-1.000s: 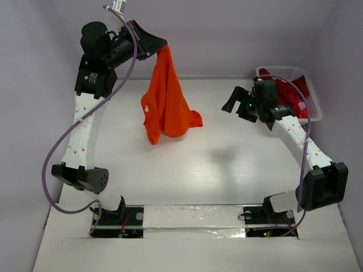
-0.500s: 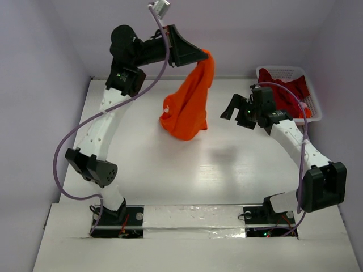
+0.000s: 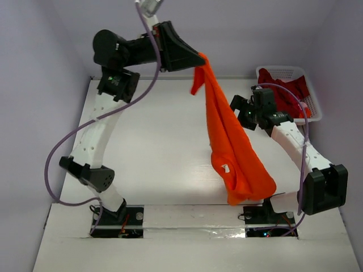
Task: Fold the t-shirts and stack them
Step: Flatten out the tshirt
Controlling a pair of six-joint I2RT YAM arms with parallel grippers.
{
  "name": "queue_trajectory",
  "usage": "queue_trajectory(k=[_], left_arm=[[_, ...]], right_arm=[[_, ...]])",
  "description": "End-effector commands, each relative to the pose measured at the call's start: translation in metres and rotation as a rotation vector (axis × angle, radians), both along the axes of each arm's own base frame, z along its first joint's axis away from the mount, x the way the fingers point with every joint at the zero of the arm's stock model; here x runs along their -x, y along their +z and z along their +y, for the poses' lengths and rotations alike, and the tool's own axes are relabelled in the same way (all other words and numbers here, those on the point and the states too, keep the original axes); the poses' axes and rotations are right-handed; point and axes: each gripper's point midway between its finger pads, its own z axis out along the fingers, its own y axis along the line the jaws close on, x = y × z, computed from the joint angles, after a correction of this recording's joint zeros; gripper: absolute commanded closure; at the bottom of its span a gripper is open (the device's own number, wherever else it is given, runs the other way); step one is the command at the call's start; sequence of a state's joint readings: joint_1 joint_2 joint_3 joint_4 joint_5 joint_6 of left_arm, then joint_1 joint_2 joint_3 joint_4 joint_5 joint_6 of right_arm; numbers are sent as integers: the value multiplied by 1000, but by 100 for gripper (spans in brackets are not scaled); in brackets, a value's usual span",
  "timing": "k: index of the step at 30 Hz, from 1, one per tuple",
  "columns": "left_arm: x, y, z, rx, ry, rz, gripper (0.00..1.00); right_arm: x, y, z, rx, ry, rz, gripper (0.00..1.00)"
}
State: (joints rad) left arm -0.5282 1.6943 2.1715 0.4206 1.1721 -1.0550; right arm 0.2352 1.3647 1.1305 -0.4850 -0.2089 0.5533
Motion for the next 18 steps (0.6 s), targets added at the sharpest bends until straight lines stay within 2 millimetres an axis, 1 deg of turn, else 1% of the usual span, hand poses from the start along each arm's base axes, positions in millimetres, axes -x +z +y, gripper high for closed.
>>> queue_trajectory(k=[1, 2, 3, 4, 5, 6, 7, 8, 9, 11, 12, 13, 14, 15, 18], left_arm=[[-20, 13, 46, 38, 204, -29, 100], [-37, 5, 52, 22, 263, 11, 100], [-70, -20, 56, -18, 349, 144, 100], [-88, -32, 65, -41, 419, 157, 100], [-100, -45, 64, -70, 448, 185, 100], [-113, -63, 64, -121, 496, 255, 100], [-125, -79, 63, -161, 525, 250, 100], [-126, -86, 59, -180, 526, 256, 100], [-127, -98, 53, -209, 520, 282, 100], [-128, -109, 47, -230, 521, 276, 100], [-129, -122, 41, -254, 515, 301, 100], [-131, -128, 41, -266, 520, 309, 100], [-130, -134, 36, -279, 513, 308, 100], [-131, -145, 33, -296, 520, 327, 100], [-134, -156, 33, -308, 529, 339, 100]], right_arm=[[-4, 27, -2, -4, -9, -89, 0], [-3, 27, -3, -1, -10, -90, 0], [-2, 27, -4, 2, -13, -86, 0], [-1, 30, -4, 0, -13, -93, 0], [0, 30, -5, 4, -14, -93, 0], [1, 30, -5, 5, -16, -91, 0], [1, 31, -5, 5, -16, -93, 0], [2, 32, -6, 4, -18, -96, 0], [3, 32, -6, 2, -17, -95, 0], [4, 33, -5, -9, -20, -97, 0], [5, 34, -4, -15, -19, -96, 0], [5, 34, -3, -24, -18, -94, 0], [6, 35, 0, -37, -6, -93, 0], [6, 37, 2, -46, 1, -100, 0], [9, 33, 9, -70, 37, -78, 0]])
